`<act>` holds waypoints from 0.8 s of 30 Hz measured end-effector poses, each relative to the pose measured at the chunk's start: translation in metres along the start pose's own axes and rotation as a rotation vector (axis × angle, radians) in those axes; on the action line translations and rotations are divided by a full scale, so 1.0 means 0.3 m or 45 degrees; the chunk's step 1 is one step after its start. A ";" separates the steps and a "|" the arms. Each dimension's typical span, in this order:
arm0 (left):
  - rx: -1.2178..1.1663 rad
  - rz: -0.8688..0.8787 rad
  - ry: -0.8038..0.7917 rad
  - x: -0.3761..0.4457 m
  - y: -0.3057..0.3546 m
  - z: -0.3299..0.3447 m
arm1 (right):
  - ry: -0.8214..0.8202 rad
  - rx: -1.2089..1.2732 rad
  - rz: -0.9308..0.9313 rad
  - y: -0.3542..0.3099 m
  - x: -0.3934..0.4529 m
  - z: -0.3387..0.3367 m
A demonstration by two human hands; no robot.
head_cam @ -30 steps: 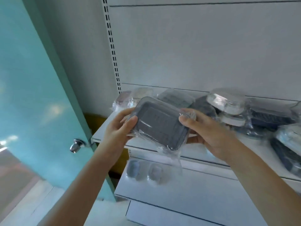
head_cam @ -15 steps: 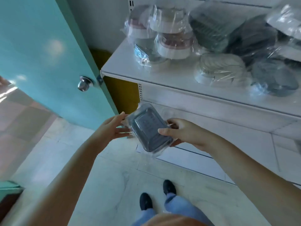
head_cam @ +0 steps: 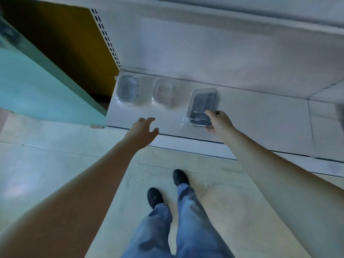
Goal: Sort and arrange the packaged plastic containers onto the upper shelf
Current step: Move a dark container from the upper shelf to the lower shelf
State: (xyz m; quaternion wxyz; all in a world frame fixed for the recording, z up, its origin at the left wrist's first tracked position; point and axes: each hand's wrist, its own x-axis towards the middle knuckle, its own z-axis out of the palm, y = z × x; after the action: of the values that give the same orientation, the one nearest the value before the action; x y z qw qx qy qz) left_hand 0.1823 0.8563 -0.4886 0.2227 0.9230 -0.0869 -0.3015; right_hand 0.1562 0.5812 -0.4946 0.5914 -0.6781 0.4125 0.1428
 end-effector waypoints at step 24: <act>0.299 0.260 0.089 -0.096 0.202 0.221 | 0.395 -0.992 -1.096 -0.110 -0.165 -0.116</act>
State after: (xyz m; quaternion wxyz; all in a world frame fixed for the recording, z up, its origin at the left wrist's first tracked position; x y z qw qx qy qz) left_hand 0.1181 0.7875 -0.4933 0.1456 0.9390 -0.2072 -0.2328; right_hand 0.1395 0.5673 -0.4294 0.2368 -0.9639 0.0997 -0.0694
